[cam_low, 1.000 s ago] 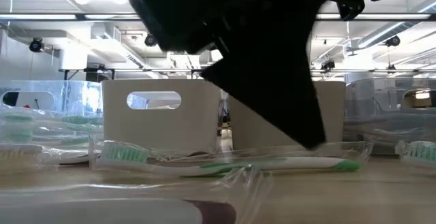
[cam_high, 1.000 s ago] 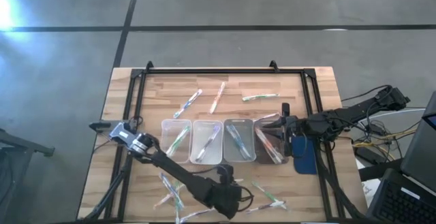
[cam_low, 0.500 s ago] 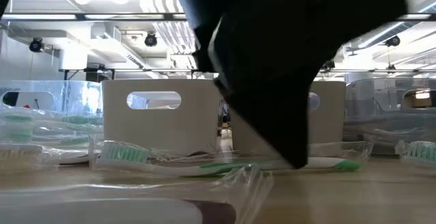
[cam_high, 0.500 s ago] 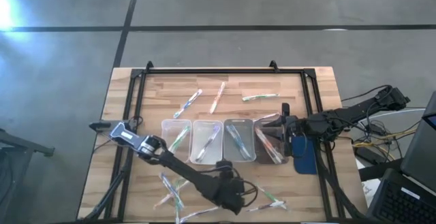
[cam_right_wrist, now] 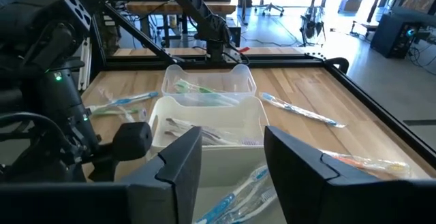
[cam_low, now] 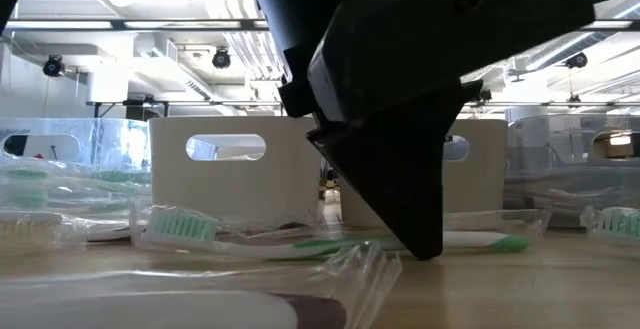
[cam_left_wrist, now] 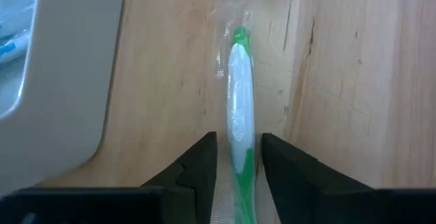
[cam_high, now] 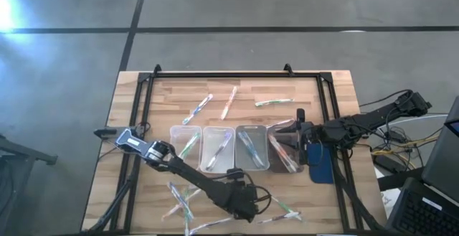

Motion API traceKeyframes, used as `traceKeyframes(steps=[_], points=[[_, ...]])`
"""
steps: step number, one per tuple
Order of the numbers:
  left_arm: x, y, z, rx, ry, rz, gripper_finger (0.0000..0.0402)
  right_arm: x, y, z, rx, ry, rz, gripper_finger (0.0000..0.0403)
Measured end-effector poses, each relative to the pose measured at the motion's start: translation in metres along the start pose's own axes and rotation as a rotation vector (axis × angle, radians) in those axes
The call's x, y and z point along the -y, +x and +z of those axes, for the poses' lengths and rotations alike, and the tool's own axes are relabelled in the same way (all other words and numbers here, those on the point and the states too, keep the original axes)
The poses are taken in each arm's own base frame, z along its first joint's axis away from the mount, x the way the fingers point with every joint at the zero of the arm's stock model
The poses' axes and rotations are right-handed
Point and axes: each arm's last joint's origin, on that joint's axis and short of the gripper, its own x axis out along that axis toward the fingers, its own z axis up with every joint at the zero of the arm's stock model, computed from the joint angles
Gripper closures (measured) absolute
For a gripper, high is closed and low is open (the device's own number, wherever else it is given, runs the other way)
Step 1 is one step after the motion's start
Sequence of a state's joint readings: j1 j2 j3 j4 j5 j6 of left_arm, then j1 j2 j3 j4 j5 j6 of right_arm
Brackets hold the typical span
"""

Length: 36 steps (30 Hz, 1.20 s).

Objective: Pick & Place Toothbrushes
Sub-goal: Put the green toothbrush into the transparent bin

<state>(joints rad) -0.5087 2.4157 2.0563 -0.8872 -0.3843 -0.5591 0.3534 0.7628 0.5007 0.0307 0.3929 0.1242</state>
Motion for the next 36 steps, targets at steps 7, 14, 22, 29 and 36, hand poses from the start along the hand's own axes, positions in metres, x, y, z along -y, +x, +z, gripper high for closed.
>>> traceKeyframes(steps=[7,14,22,29,36], points=[[0.0,0.0,0.0,-0.015,-0.005,-0.024,0.034,0.0,0.0,0.0,0.0,0.0,0.0,0.0232],[0.0,0.001,0.0,-0.018,-0.044,-0.021,0.0381,0.0,0.0,0.0,0.0,0.0,0.0,0.0219],[0.0,0.0,0.001,-0.009,-0.056,-0.026,0.0371,0.0,0.0,0.0,0.0,0.0,0.0,0.0221],[0.002,-0.007,0.008,0.018,0.001,-0.039,0.0377,0.0,0.0,0.0,0.001,0.0,0.0,0.0244],[-0.008,-0.033,0.017,0.029,0.031,0.077,0.0375,0.0,0.0,0.0,-0.002,-0.002,0.0,0.0268]])
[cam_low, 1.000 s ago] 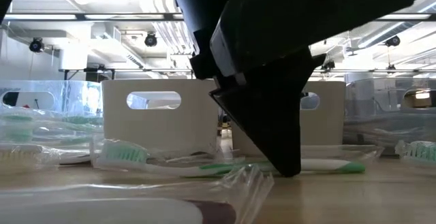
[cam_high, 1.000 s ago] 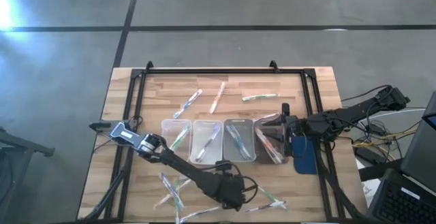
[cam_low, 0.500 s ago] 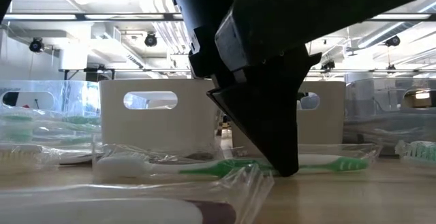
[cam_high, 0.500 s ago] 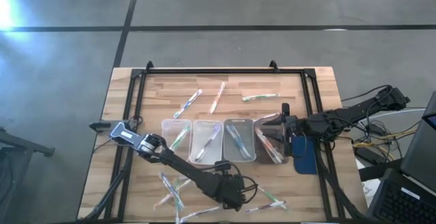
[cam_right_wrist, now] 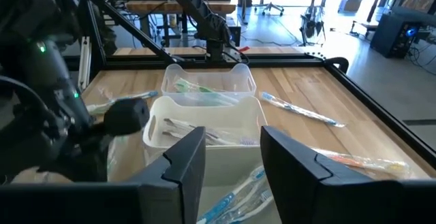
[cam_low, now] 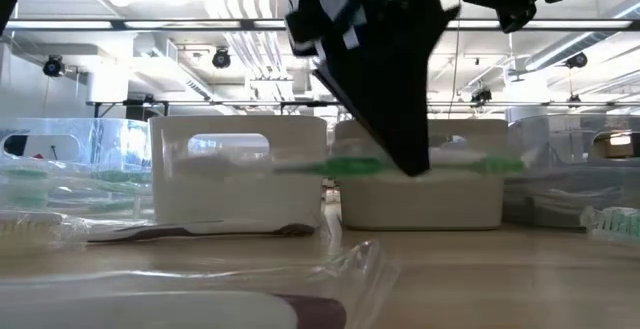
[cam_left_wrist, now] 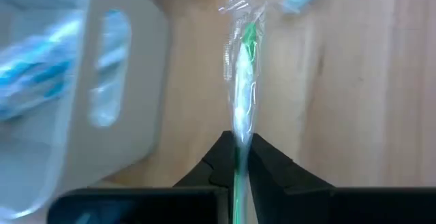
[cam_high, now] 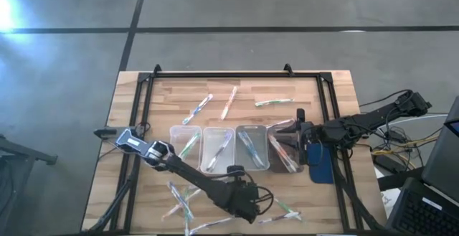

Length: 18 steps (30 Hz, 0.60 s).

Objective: Pick & Place Toothbrushes
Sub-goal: Put the green toothbrush into the transparent bin

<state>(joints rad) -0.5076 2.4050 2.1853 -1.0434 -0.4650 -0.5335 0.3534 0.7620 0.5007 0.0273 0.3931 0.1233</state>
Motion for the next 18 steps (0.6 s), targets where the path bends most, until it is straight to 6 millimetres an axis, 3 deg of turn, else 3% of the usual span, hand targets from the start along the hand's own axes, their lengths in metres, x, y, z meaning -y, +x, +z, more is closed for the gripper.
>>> traceKeyframes(steps=[11,18], points=[[-0.023,-0.057,0.017,0.085,0.019,0.131,0.0374,0.0,0.0,0.0,-0.004,-0.001,0.0,0.0302],[-0.061,-0.108,0.01,0.194,-0.081,0.253,0.0374,0.0,0.0,-0.002,-0.019,-0.008,-0.003,0.0324]])
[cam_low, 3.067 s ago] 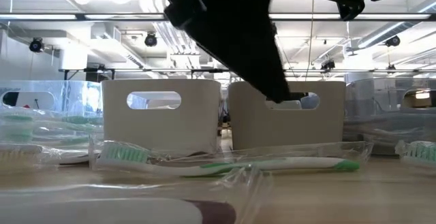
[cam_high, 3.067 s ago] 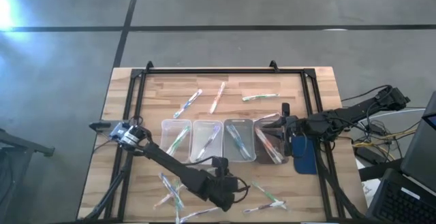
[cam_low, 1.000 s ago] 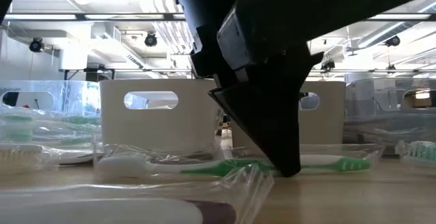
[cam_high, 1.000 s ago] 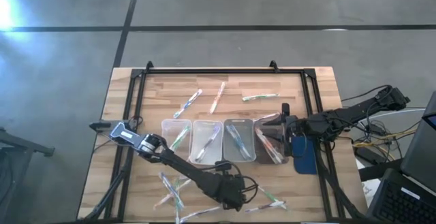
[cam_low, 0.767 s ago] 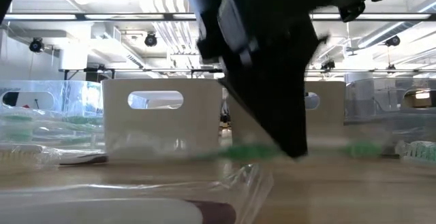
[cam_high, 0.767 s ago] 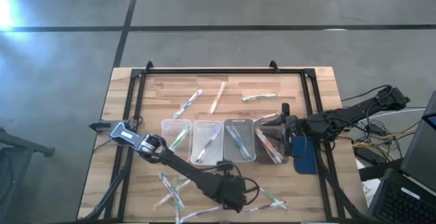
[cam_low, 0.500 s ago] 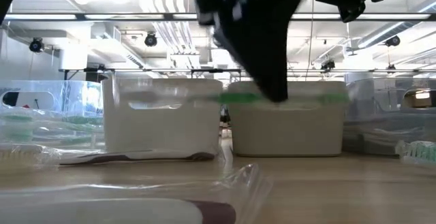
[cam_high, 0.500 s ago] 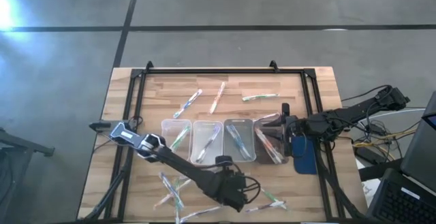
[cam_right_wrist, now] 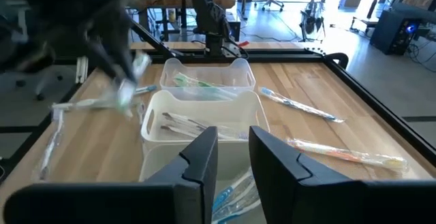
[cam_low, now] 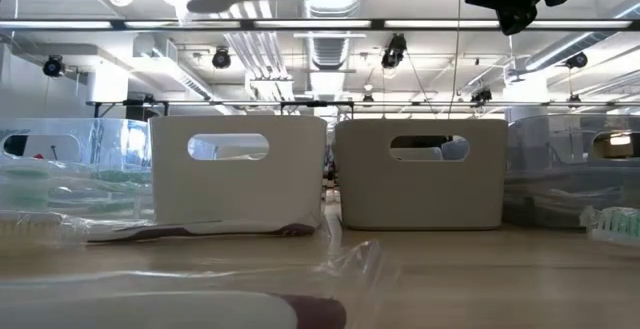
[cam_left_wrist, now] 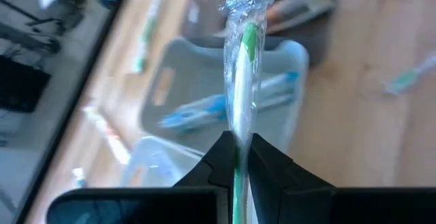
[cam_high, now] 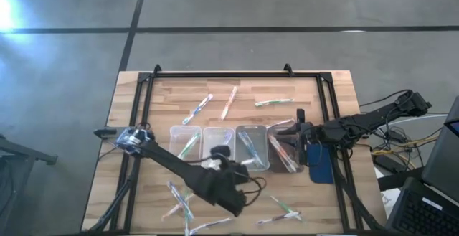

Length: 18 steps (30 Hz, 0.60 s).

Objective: Pick & Place Toothbrushes
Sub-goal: Put the green toothbrush into the transparent bin

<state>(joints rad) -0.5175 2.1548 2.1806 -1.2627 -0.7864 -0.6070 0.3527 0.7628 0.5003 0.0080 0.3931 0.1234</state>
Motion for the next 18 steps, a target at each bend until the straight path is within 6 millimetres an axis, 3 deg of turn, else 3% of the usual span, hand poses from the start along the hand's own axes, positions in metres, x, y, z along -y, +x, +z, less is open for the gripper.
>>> traceKeyframes(steps=[8,18], points=[[-0.058,-0.031,-0.019,0.07,-0.149,0.088,0.0374,0.0,0.0,0.0,0.002,-0.003,0.001,0.0345],[-0.124,-0.034,-0.074,0.044,-0.375,0.153,0.0374,0.0,-0.001,0.006,0.02,-0.033,0.001,0.0365]])
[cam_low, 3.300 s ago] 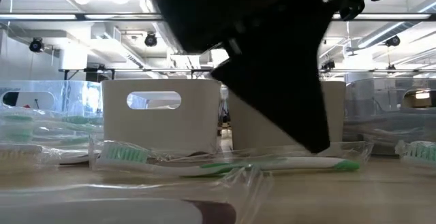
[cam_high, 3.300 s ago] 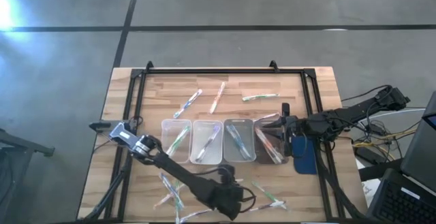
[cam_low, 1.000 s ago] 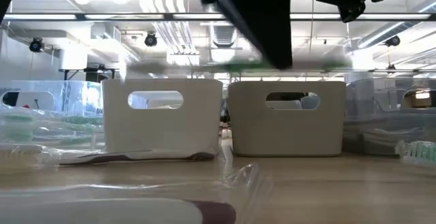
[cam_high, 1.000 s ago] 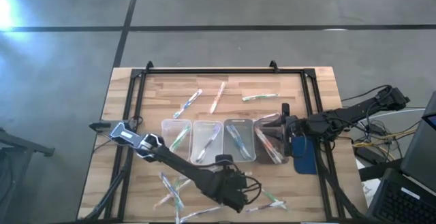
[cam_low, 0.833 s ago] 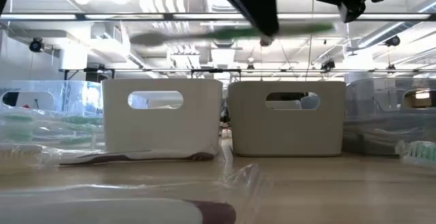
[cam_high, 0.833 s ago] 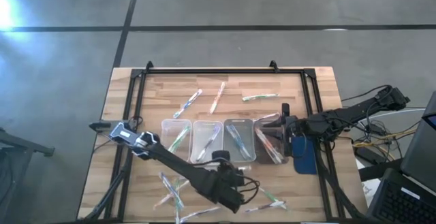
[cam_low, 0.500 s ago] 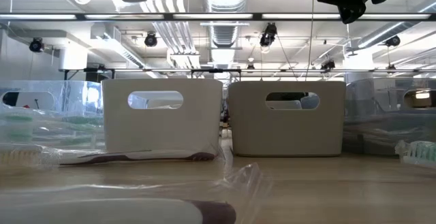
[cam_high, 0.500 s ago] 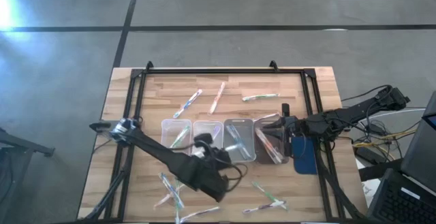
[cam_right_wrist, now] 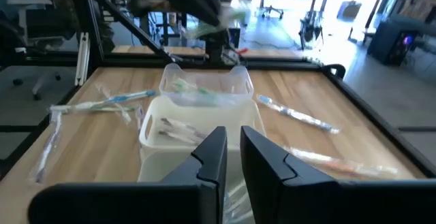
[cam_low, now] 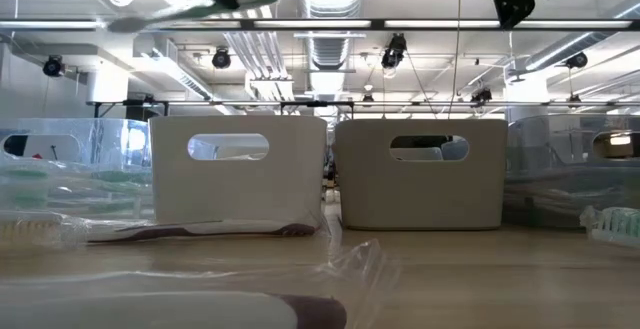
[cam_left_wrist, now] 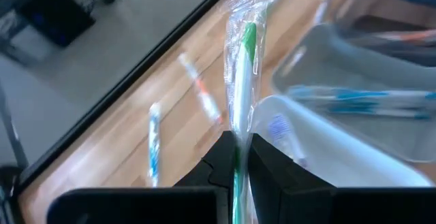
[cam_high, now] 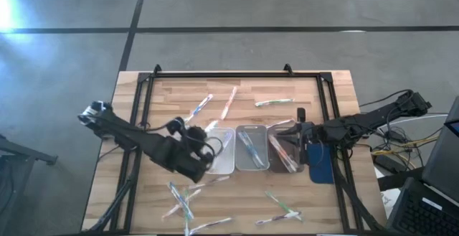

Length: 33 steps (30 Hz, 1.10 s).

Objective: Pick & Place Toothbrushes
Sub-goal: Put the green toothbrush into the transparent bin

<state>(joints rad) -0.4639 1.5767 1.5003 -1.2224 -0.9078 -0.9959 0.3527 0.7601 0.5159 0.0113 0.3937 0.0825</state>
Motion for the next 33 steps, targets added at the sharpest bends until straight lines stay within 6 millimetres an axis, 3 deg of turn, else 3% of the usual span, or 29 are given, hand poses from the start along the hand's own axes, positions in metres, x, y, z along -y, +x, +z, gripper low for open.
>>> traceKeyframes(steps=[6,13,22,27,33], points=[[-0.036,0.013,-0.024,-0.031,-0.104,0.033,0.0374,0.0,-0.002,0.004,-0.017,-0.106,0.0,0.0373],[-0.06,0.032,-0.046,-0.096,-0.197,-0.003,0.0374,0.007,-0.02,0.01,0.0,-0.081,0.006,0.0372],[-0.068,0.048,-0.065,-0.198,-0.252,-0.021,0.0374,0.023,-0.057,-0.002,-0.082,-0.008,0.002,0.0348],[-0.066,0.05,-0.067,-0.273,-0.332,-0.063,0.0374,0.03,-0.073,0.0,-0.017,0.021,0.008,0.0332],[-0.067,0.053,-0.066,-0.356,-0.466,-0.079,0.0374,0.033,-0.08,-0.005,0.017,0.055,0.012,0.0311]])
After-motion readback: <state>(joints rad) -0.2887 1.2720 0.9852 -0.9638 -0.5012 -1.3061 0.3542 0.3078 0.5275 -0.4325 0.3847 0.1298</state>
